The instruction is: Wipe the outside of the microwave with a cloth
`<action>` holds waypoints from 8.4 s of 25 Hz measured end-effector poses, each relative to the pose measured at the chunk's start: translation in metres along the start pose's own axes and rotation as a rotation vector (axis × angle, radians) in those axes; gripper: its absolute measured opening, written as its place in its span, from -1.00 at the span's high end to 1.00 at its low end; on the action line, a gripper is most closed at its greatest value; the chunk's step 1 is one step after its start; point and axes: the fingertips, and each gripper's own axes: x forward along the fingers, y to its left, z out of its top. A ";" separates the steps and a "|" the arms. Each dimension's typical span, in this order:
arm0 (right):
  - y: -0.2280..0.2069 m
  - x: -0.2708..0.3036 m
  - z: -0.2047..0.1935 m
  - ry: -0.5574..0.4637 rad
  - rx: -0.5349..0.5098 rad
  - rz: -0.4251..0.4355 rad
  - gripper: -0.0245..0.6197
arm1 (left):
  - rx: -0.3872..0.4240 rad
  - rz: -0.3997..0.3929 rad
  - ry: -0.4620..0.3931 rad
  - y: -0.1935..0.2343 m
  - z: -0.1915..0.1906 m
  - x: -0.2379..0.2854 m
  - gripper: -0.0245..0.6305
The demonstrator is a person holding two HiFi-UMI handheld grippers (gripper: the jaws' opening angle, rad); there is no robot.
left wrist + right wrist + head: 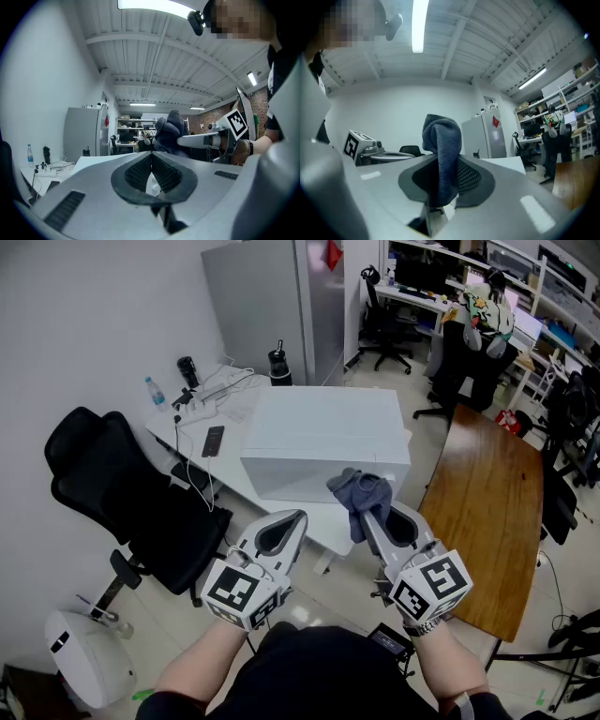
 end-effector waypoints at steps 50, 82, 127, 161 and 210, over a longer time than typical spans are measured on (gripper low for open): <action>-0.045 0.429 -0.100 0.423 -0.077 -0.072 0.68 | -0.115 0.011 -0.031 0.365 -0.031 0.075 0.91; -0.107 0.394 -0.140 0.698 -0.200 -0.151 0.69 | -0.099 -0.096 -0.038 0.350 -0.020 0.124 0.91; -0.315 0.172 -0.107 0.609 -0.100 -0.247 0.69 | 0.019 -0.089 0.050 0.130 -0.001 0.230 0.91; -0.391 0.117 -0.165 0.461 0.115 -0.366 0.69 | 0.070 -0.071 0.128 0.097 -0.008 0.243 0.91; -0.422 0.099 -0.321 0.740 0.287 -0.424 0.70 | 0.071 0.046 0.165 0.114 -0.028 0.207 0.91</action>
